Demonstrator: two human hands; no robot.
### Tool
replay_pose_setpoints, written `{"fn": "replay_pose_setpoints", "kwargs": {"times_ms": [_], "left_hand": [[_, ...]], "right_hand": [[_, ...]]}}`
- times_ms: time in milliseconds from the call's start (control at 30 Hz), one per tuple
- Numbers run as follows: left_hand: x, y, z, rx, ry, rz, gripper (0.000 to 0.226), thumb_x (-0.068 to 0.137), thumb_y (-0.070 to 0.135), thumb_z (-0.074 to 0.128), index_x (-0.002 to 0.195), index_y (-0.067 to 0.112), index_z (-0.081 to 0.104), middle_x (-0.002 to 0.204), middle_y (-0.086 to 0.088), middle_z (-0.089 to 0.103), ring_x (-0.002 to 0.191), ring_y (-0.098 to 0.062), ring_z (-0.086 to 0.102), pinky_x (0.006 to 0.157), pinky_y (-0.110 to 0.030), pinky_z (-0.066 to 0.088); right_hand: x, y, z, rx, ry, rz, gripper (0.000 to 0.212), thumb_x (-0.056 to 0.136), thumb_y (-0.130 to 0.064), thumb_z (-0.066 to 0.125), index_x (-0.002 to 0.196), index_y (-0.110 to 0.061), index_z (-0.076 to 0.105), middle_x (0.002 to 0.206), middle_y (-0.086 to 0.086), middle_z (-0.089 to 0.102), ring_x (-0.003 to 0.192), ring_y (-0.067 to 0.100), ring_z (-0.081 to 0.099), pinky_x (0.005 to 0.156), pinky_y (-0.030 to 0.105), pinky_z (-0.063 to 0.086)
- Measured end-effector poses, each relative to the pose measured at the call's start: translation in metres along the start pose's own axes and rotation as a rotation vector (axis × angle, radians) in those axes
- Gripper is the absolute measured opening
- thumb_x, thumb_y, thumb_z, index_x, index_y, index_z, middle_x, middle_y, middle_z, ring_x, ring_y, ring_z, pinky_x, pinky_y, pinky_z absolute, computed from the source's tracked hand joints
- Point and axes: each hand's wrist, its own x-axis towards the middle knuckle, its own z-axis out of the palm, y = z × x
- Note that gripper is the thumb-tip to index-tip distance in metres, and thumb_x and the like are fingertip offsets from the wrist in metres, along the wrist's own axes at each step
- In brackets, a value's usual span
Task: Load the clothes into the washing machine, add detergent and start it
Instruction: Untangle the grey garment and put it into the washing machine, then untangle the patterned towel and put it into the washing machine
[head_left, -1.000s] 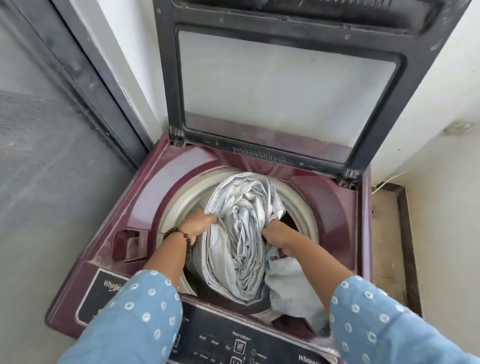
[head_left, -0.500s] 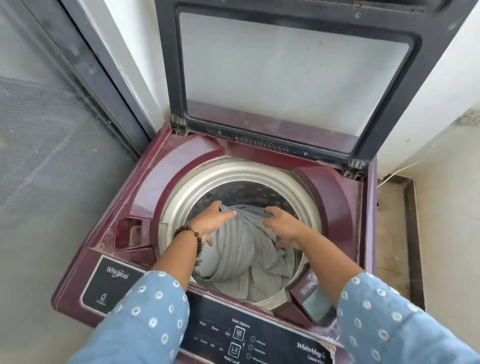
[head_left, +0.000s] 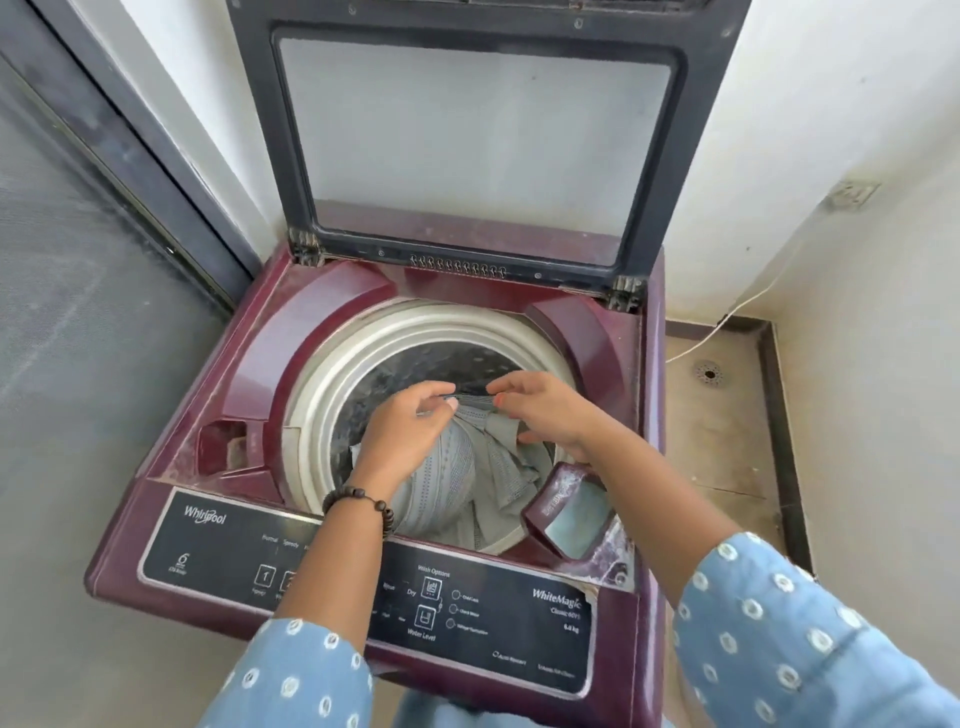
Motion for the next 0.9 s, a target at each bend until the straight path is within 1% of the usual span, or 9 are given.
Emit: {"fn": "replay_pose_setpoints", "kwargs": {"times_ms": [100, 233, 367, 467, 567, 667, 767, 833, 900], "left_hand": [[-0.017, 0.015, -0.001, -0.055, 0.025, 0.066, 0.020, 0.098, 0.034, 0.059, 0.115, 0.042, 0.068, 0.119, 0.009, 0.070, 0.104, -0.008, 0.065, 0.089, -0.028, 0.051], [-0.037, 0.048, 0.009, -0.135, 0.012, 0.153, 0.020, 0.097, 0.033, 0.061, 0.107, 0.049, 0.070, 0.108, 0.014, 0.073, 0.099, -0.014, 0.071, 0.092, -0.046, 0.057], [-0.050, 0.089, 0.037, -0.158, -0.097, 0.287, 0.020, 0.097, 0.033, 0.062, 0.109, 0.045, 0.072, 0.106, 0.018, 0.074, 0.104, 0.002, 0.067, 0.098, -0.037, 0.055], [-0.061, 0.124, 0.073, -0.117, -0.234, 0.414, 0.021, 0.098, 0.031, 0.061, 0.114, 0.038, 0.072, 0.103, 0.021, 0.074, 0.096, 0.010, 0.066, 0.090, -0.022, 0.057], [-0.077, 0.152, 0.119, -0.086, -0.414, 0.515, 0.022, 0.099, 0.028, 0.059, 0.116, 0.035, 0.071, 0.101, 0.020, 0.073, 0.090, 0.012, 0.066, 0.080, -0.009, 0.053], [-0.093, 0.167, 0.177, -0.052, -0.599, 0.540, 0.023, 0.098, 0.027, 0.061, 0.118, 0.036, 0.071, 0.103, 0.015, 0.074, 0.089, 0.007, 0.068, 0.082, -0.016, 0.053], [-0.117, 0.170, 0.237, -0.022, -0.766, 0.564, 0.024, 0.097, 0.027, 0.063, 0.118, 0.037, 0.071, 0.108, 0.013, 0.074, 0.099, -0.001, 0.069, 0.090, -0.024, 0.054], [-0.136, 0.171, 0.274, 0.003, -0.855, 0.586, 0.025, 0.098, 0.022, 0.062, 0.119, 0.032, 0.070, 0.111, 0.013, 0.073, 0.100, 0.001, 0.068, 0.089, -0.018, 0.053], [-0.154, 0.170, 0.306, 0.035, -0.927, 0.595, 0.025, 0.098, 0.019, 0.062, 0.119, 0.030, 0.069, 0.111, 0.018, 0.071, 0.096, 0.009, 0.065, 0.084, -0.009, 0.050]], "right_hand": [[-0.021, 0.003, -0.007, 0.021, 0.005, -0.041, 0.026, 0.098, -0.022, 0.051, 0.122, -0.020, 0.060, 0.117, 0.009, 0.064, 0.114, 0.031, 0.060, 0.096, 0.049, 0.052], [-0.051, 0.014, -0.020, 0.105, 0.044, -0.084, 0.024, 0.098, -0.021, 0.052, 0.120, -0.019, 0.062, 0.116, 0.009, 0.067, 0.109, 0.025, 0.064, 0.095, 0.041, 0.054], [-0.087, 0.030, -0.040, 0.218, 0.160, -0.135, 0.023, 0.099, -0.015, 0.051, 0.119, -0.014, 0.061, 0.105, 0.003, 0.070, 0.097, 0.017, 0.067, 0.091, 0.039, 0.055], [-0.117, 0.053, -0.060, 0.329, 0.300, -0.134, 0.019, 0.099, -0.012, 0.051, 0.115, -0.009, 0.061, 0.099, 0.006, 0.070, 0.089, 0.014, 0.065, 0.088, 0.039, 0.055], [-0.153, 0.089, -0.084, 0.402, 0.479, -0.083, 0.020, 0.099, -0.012, 0.050, 0.115, -0.005, 0.061, 0.105, 0.015, 0.071, 0.087, 0.015, 0.066, 0.085, 0.038, 0.055], [-0.195, 0.138, -0.102, 0.444, 0.621, -0.006, 0.018, 0.099, -0.016, 0.052, 0.111, -0.008, 0.064, 0.101, 0.009, 0.072, 0.087, 0.015, 0.067, 0.083, 0.037, 0.056], [-0.237, 0.187, -0.111, 0.513, 0.723, 0.086, 0.018, 0.099, -0.019, 0.054, 0.111, -0.010, 0.064, 0.100, 0.005, 0.071, 0.087, 0.013, 0.067, 0.083, 0.037, 0.056], [-0.263, 0.223, -0.115, 0.571, 0.790, 0.143, 0.016, 0.098, -0.020, 0.055, 0.109, -0.013, 0.065, 0.102, 0.006, 0.072, 0.087, 0.014, 0.067, 0.082, 0.036, 0.055], [-0.284, 0.260, -0.116, 0.637, 0.844, 0.194, 0.013, 0.097, -0.021, 0.057, 0.105, -0.019, 0.066, 0.101, 0.005, 0.073, 0.087, 0.015, 0.067, 0.082, 0.037, 0.055]]}}
